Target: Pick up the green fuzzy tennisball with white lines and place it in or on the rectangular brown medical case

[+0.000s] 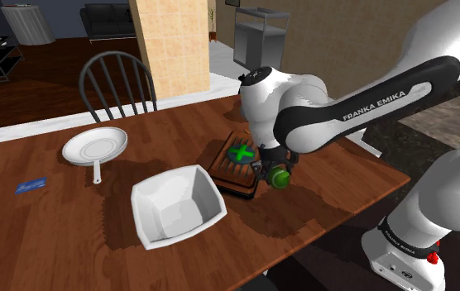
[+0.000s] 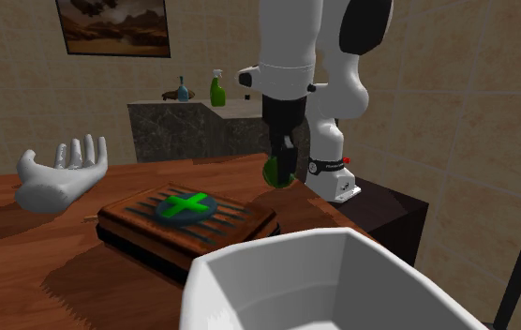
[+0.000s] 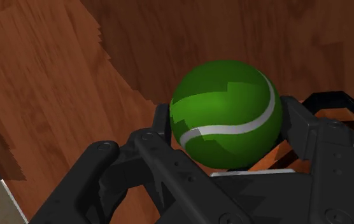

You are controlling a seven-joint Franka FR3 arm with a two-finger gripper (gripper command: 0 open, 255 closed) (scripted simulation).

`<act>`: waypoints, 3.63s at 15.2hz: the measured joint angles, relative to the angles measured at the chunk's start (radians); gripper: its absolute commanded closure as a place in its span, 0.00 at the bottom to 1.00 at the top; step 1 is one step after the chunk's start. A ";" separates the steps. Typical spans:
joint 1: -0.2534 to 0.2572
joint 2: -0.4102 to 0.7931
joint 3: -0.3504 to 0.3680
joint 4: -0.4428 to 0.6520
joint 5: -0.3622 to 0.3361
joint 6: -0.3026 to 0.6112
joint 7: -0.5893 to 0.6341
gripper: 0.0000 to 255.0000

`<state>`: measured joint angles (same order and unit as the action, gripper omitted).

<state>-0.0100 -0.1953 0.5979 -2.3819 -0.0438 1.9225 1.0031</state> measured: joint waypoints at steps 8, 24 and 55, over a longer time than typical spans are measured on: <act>0.004 -0.058 -0.017 0.063 0.024 -0.110 -0.037 1.00; -0.066 0.193 -0.048 0.410 -0.131 -0.238 -0.066 1.00; -0.054 0.498 -0.080 0.574 -0.293 -0.149 -0.012 0.00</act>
<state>-0.0643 0.3031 0.5174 -1.8078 -0.3365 1.7738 0.9915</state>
